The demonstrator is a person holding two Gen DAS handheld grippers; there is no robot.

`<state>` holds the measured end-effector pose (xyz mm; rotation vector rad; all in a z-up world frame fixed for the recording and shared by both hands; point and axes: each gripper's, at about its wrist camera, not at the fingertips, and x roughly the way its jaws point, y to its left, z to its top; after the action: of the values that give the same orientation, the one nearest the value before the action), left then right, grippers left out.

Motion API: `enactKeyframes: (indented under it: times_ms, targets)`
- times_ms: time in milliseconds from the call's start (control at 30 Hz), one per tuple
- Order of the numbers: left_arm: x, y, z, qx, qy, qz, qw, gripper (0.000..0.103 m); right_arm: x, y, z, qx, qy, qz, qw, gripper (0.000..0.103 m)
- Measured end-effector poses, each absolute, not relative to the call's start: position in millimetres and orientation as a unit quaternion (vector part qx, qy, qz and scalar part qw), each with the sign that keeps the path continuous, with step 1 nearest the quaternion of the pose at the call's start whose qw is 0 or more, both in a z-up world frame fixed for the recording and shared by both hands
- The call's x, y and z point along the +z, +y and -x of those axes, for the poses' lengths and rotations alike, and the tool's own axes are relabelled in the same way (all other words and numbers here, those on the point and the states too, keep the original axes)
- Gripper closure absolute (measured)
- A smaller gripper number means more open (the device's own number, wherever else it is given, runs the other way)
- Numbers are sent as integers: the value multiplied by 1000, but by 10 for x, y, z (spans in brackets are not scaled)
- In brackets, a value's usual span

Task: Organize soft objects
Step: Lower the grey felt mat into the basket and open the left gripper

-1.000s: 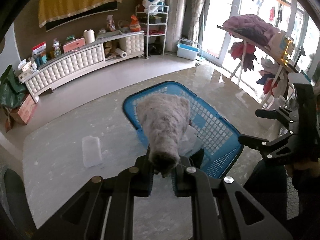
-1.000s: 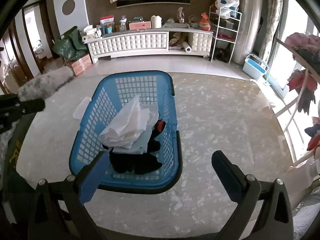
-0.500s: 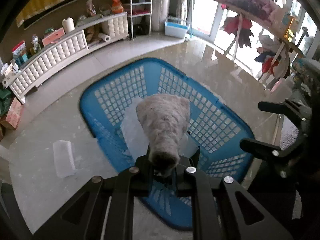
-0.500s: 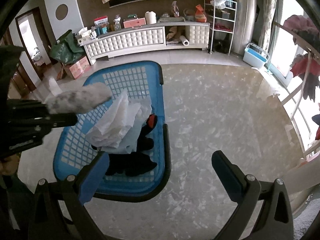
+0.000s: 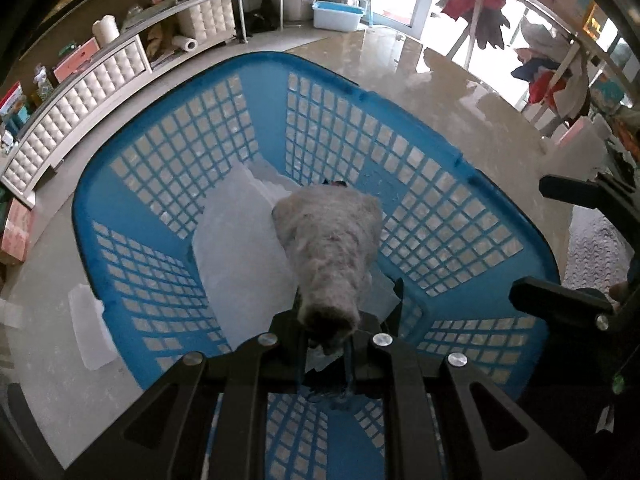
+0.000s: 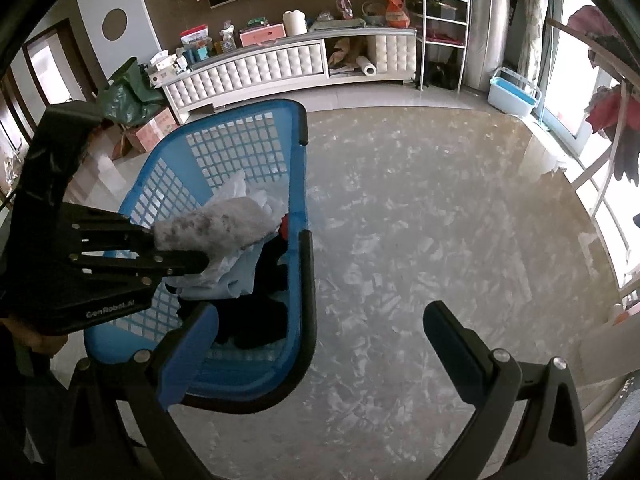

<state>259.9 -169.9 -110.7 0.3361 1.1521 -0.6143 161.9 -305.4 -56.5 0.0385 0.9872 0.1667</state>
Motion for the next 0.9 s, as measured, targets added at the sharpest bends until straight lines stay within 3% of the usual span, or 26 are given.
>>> enactKeyframes:
  times_ms: [267, 400, 433, 533, 767, 900]
  targets:
    - [-1101, -1774, -2602, -282, 534, -165, 780, 86, -548, -3069, -1605, 83, 476, -27, 875, 0]
    - [-1083, -1794, -2609, -281, 530, -166, 783, 68, -534, -3094, -1607, 83, 475, -27, 876, 0]
    - [-1071, -1797, -2607, -280, 527, -168, 785, 59, -531, -3094, -1602, 86, 476, -28, 875, 0]
    - [-1003, -1766, -2595, -276, 515, -169, 794, 54, -518, -3069, -1574, 99, 478, -28, 872, 0]
    - [-789, -1692, -2454, -278, 491, -176, 807, 28, -392, -3044, -1505, 97, 470, -27, 877, 0]
    - [-592, -1582, -2338, -278, 470, -174, 819, 20, -284, -2984, -1453, 99, 459, -25, 882, 0]
